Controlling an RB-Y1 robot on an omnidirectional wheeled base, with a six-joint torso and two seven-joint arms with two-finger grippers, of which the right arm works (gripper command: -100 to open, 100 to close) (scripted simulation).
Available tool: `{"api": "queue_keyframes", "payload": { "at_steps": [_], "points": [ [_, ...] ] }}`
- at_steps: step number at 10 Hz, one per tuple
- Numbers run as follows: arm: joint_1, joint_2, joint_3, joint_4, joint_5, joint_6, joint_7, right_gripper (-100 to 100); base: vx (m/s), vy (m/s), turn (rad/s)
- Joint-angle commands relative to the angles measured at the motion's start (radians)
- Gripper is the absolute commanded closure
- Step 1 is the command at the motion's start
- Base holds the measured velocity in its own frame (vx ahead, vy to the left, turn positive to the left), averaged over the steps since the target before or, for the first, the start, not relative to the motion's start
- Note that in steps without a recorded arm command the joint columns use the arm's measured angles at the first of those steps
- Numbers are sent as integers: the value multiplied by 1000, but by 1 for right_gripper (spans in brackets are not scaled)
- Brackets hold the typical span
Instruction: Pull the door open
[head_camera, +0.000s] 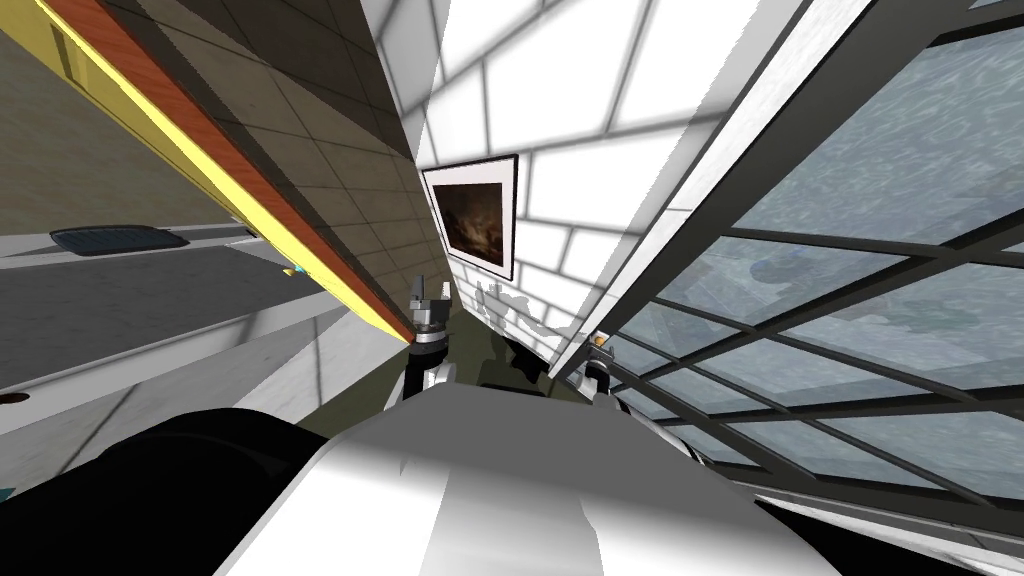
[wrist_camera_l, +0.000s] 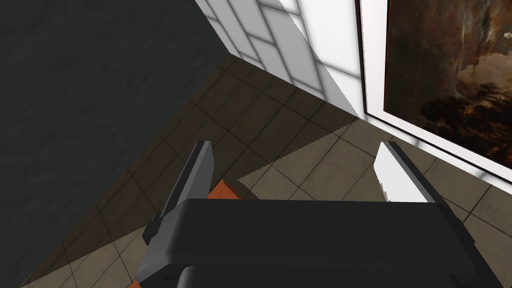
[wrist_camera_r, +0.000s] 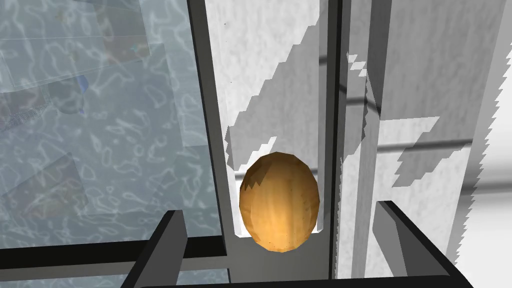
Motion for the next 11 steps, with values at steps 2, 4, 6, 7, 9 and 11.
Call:
{"api": "queue_keyframes", "payload": {
  "at_steps": [2,4,6,7,9,11],
  "points": [
    [-1,2,0,23,0,-10,0,-100,86,-60,3],
    [-1,2,0,23,0,-10,0,100,-20,17,-6],
    [-1,2,0,23,0,-10,0,100,-2,3,1],
    [-1,2,0,23,0,-10,0,100,0,0,0],
    [3,2,6,19,-4,-11,-34,100,-40,26,2],
    [6,1,11,15,-9,-11,-69,100,-136,79,-9]
  ]
}}
